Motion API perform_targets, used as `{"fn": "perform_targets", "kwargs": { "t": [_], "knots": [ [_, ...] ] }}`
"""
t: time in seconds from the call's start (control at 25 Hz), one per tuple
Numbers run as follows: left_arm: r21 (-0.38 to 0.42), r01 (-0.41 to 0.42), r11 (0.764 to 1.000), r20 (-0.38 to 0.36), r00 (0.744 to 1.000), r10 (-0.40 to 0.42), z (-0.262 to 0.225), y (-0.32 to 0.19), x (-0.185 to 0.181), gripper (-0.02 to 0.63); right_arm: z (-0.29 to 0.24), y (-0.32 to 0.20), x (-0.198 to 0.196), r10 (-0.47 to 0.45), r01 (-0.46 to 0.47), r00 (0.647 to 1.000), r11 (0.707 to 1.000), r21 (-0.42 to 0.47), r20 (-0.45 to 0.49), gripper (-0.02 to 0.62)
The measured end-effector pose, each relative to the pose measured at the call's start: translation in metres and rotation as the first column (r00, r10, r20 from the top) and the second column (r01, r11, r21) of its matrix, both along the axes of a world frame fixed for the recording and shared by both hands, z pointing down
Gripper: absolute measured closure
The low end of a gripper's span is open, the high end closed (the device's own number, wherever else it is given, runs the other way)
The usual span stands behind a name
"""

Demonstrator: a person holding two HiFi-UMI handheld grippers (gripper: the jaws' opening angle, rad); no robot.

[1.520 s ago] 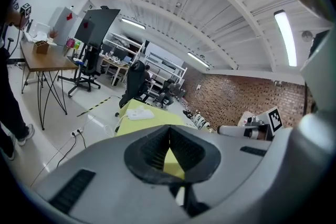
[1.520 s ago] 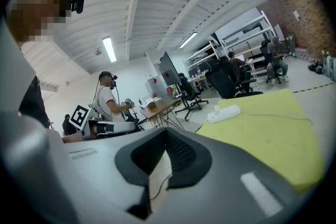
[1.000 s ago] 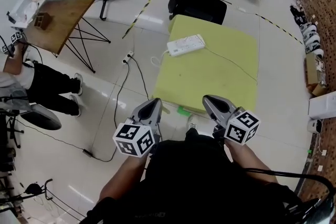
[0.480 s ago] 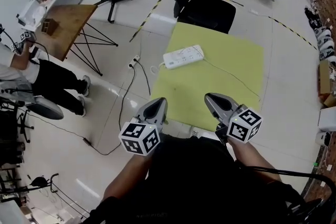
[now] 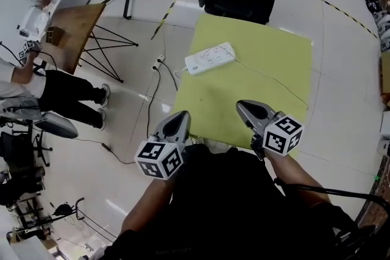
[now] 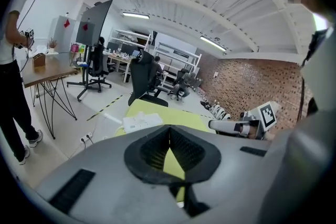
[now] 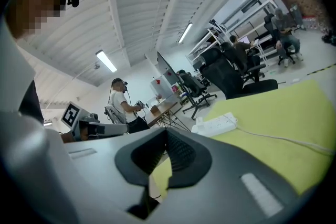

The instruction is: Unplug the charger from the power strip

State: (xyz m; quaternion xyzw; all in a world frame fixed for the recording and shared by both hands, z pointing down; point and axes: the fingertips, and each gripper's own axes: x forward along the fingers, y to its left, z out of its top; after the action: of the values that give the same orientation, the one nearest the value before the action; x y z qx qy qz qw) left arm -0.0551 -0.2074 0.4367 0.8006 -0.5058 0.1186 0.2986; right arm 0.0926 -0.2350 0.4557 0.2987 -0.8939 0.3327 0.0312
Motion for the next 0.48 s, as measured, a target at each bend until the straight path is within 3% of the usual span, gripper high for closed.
{"fn": "perform_targets", "kwargs": {
  "t": [0.48],
  "knots": [
    [0.014, -0.094, 0.995, 0.015, 0.995, 0.094, 0.014, -0.059, -0.061, 0.601, 0.009, -0.051, -0.062, 0.043, -0.040, 0.993, 0.999, 0.028, -0.106, 0.592]
  ]
}}
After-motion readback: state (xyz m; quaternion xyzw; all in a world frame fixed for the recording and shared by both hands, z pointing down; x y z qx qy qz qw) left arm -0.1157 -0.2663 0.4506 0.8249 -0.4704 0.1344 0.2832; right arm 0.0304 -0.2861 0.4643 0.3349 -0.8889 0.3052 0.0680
